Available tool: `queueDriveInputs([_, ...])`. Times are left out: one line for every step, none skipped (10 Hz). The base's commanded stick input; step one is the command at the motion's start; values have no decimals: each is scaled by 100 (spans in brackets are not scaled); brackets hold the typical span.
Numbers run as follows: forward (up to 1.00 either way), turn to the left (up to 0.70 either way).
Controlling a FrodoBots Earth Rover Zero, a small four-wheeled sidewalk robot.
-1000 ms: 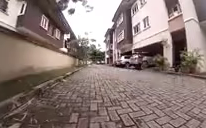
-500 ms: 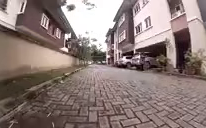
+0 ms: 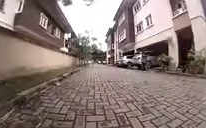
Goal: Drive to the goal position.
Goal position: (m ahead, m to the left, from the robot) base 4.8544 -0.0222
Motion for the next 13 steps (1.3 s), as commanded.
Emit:
queueDriveInputs([50,0])
queueDriveInputs([50,0])
queueDriveInputs([50,0])
queueDriveInputs([50,0])
queueDriveInputs([50,0])
queueDriveInputs([50,0])
queueDriveInputs([50,0])
queueDriveInputs([50,0])
queueDriveInputs([50,0])
queueDriveInputs([50,0])
queueDriveInputs([50,0])
queueDriveInputs([50,0])
queueDriveInputs([50,0])
